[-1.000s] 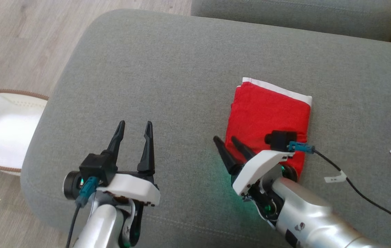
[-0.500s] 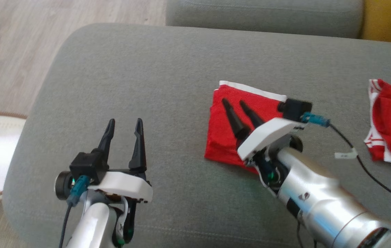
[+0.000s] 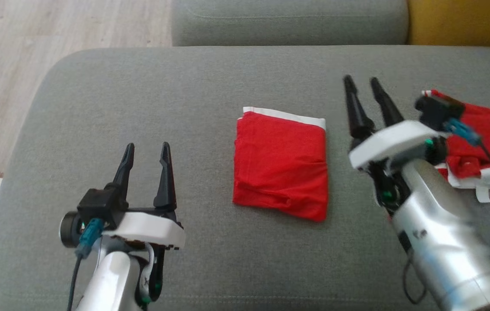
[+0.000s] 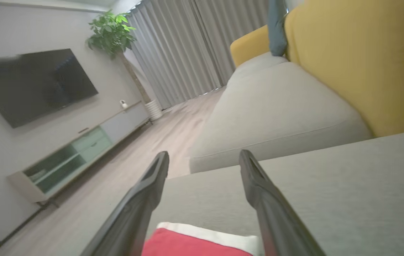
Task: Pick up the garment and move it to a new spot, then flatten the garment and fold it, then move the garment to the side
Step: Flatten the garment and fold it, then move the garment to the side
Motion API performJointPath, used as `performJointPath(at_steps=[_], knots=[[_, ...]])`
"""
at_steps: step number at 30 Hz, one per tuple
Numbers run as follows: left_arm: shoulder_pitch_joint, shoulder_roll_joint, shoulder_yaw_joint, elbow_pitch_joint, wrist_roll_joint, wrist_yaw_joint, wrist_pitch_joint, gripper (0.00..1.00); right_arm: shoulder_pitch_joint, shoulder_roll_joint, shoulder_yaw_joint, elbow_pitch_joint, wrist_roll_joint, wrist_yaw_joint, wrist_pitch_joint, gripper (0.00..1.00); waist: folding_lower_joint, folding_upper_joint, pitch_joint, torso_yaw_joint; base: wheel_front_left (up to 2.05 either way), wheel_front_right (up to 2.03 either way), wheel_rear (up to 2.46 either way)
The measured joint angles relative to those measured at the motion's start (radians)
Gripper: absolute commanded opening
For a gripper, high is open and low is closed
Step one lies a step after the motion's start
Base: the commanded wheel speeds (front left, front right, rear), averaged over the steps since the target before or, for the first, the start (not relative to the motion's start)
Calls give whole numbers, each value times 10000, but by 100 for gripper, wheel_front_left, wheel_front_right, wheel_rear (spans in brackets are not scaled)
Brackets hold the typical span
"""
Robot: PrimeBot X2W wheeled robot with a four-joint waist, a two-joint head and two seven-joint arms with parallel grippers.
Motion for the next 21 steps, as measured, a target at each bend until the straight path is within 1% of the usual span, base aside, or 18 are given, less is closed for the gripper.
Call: performJointPath(at_steps=[3, 7, 12, 13, 16, 21], knots=[[-5, 0, 12, -98, 0, -75, 0, 100, 798, -90, -1103, -633, -1618, 0, -2, 100, 0, 0, 59, -158, 0, 0, 0], [-16, 0, -2, -125, 0, -127, 0, 100, 2106, 35, -2510, -1697, -3434, 0, -15, 100, 0, 0, 171, -362, 0, 0, 0], [-220, -2, -44, -128, -27, -253, 0, 100, 3675, 418, -3747, -3030, -4824, 0, -17, 100, 0, 0, 385, -607, 0, 0, 0], [-255, -2, -46, -128, -27, -263, 0, 100, 3847, 414, -3766, -3218, -4968, 0, -17, 100, 0, 0, 422, -635, 0, 0, 0], [-282, -2, -40, -125, -27, -311, 0, 100, 4182, 430, -3695, -3662, -4911, 0, -17, 100, 0, 0, 544, -696, 0, 0, 0], [-286, -2, -44, -130, -25, -351, 0, 100, 4340, 454, -3662, -3971, -4911, 0, -17, 100, 0, 0, 674, -716, 0, 0, 0]])
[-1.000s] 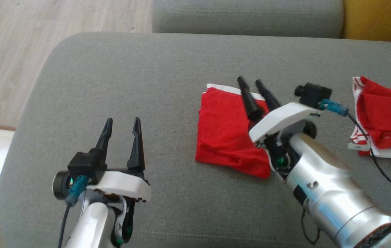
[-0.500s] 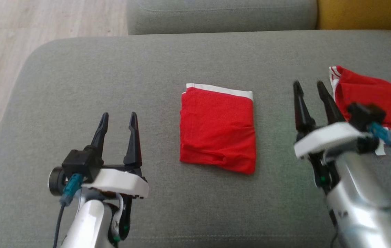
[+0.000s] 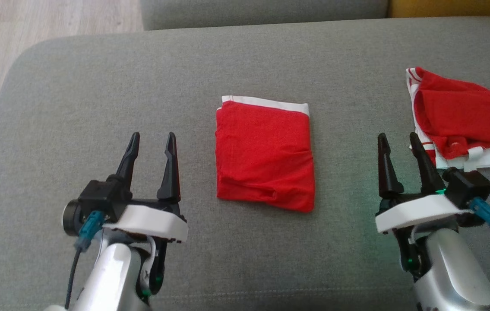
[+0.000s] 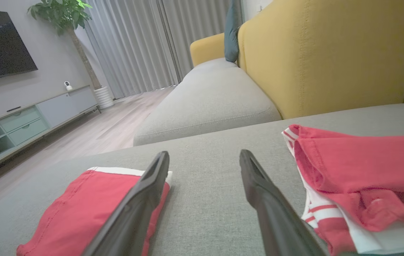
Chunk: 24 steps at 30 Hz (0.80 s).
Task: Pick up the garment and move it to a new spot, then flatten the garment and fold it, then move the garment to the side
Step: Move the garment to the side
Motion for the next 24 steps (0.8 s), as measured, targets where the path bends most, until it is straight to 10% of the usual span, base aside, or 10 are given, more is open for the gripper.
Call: performJointPath(at_steps=[24], knots=[[-461, 0, -566, 77, -2, -86, 0, 100, -2128, -10, 3258, 3783, 3990, 0, 901, 100, 0, 0, 1005, 1210, 0, 0, 0]])
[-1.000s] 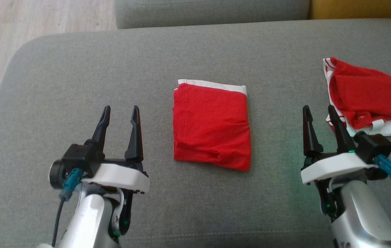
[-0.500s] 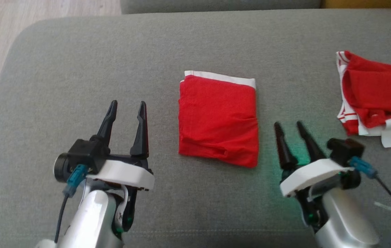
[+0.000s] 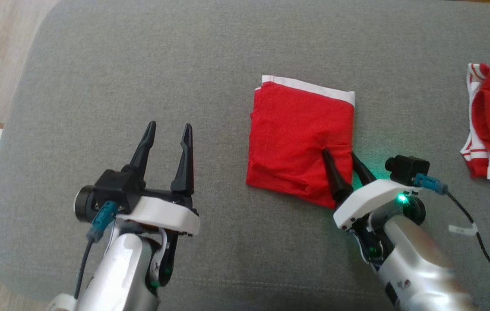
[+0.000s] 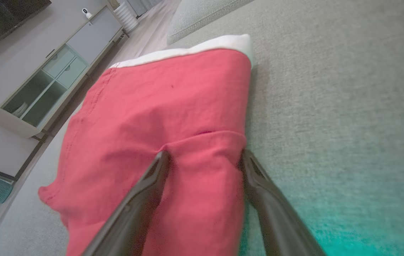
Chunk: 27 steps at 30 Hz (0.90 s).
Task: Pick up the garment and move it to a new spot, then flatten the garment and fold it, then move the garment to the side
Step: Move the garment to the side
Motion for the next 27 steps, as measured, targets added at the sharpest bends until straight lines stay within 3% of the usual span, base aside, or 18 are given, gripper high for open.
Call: performJointPath(at_steps=[4, 5, 6, 7, 12, 20, 27], knots=[[-104, 0, -6, 2, 0, 0, 0, 100, -579, -77, 566, 673, 518, 0, -35, 100, 0, 0, 116, 130, 0, 0, 0], [-105, -2, -15, 2, 0, 2, 0, 100, -755, -90, 732, 859, 529, 0, -35, 96, 0, 0, 139, 149, 0, 0, 0], [-105, -2, -17, 2, 0, 4, 0, 100, -918, -104, 872, 1018, 529, 0, -36, 37, 0, 0, 159, 163, 0, 0, 0], [-105, -2, -17, 2, 0, 8, 0, 100, -1082, -121, 1035, 1151, 527, 0, -63, 0, 0, 0, 175, 169, 0, 0, 0], [-110, 0, 17, 19, 4, 10, 0, 100, -1453, -90, 1576, 1810, 255, 0, -472, 0, 0, 0, 153, 38, 0, 0, 0], [-110, -4, 153, 31, 33, 10, 0, 100, -2340, -92, 988, 2861, -2079, 0, -855, 0, 0, 0, -33, -507, 0, 0, 0], [-105, -2, 320, -19, 36, 10, 0, 100, -2642, -1386, 612, 1973, -3933, 0, -882, 0, 0, 0, -156, -1097, 0, 0, 0]])
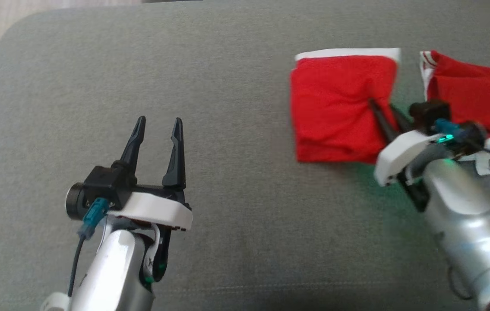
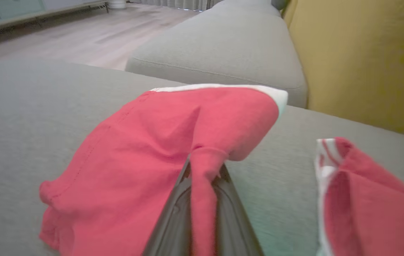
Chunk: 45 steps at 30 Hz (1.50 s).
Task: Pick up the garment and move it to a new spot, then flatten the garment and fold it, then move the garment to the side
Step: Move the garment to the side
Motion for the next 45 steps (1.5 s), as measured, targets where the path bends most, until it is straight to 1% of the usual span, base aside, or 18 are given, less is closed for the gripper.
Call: performJointPath(at_steps=[4, 10, 11, 16, 21, 24, 29, 36, 40, 41, 42, 43, 44, 45], knots=[[-1, -2, 15, -46, 65, 0, 0, 100, -1, -968, 113, -633, -362, 0, 430, 0, 0, 0, 60, -293, 0, 0, 0], [-15, 0, 67, -54, 104, -17, 0, 100, -2, -2610, 313, -1628, -378, 0, 1246, 0, 0, 0, 399, -550, 0, 0, 0], [-15, 0, 67, -54, 104, -17, 0, 100, -2, -2610, 313, -1628, -378, 0, 1246, 0, 0, 0, 399, -550, 0, 0, 0], [-253, -2, 105, -54, 171, -180, 0, 100, -2, -3710, 437, -2228, -268, 0, 1758, 0, 0, 0, 717, -651, 0, 0, 0], [-449, -2, 234, -54, 240, -188, 0, 100, -3, -4466, 339, -2512, -347, 0, 2326, 0, 0, 0, 929, -702, 0, 0, 0], [-449, -2, 245, -52, 240, -244, 0, 100, -3, -4784, 59, -2623, -504, 0, 2541, 0, 1, 0, 1020, -700, 0, 0, 0], [-492, -2, 303, -52, 240, -265, 0, 100, 1, -5074, -520, -2913, -941, 0, 3018, 0, 0, 0, 1141, -720, 0, 0, 0], [-589, -6, 291, -48, 240, -265, 0, 100, 118, -5068, -1085, -3609, -1246, 0, 3287, 0, 0, 0, 1190, -788, 0, 0, 0], [-588, -6, 293, -48, 242, -265, 0, 100, 438, -4999, -1551, -3858, -1273, 0, 3382, 0, 0, 0, 1173, -839, 0, 0, 0], [-588, -6, 297, -46, 242, -267, 0, 100, 520, -4945, -1676, -3881, -1269, 0, 3430, 13, 0, 0, 1168, -846, 0, 0, 0], [-588, -6, 297, -44, 242, -272, 0, 100, 589, -4849, -1856, -3893, -1233, 0, 3492, 35, 0, 0, 1162, -854, 0, 0, 0], [-587, -6, 301, -44, 242, -276, 0, 100, 655, -4753, -1988, -3939, -1175, 0, 3534, 75, 0, 0, 1154, -861, 0, 0, 0], [-587, -6, 303, -42, 242, -276, 0, 100, 712, -4694, -2038, -4013, -1172, 0, 3607, 100, 0, 0, 1144, -868, 0, 0, 0], [-587, -6, 305, -42, 244, -276, 0, 100, 767, -4654, -2096, -4096, -1172, 0, 3664, 100, 0, 0, 1131, -874, 0, 0, 0]])
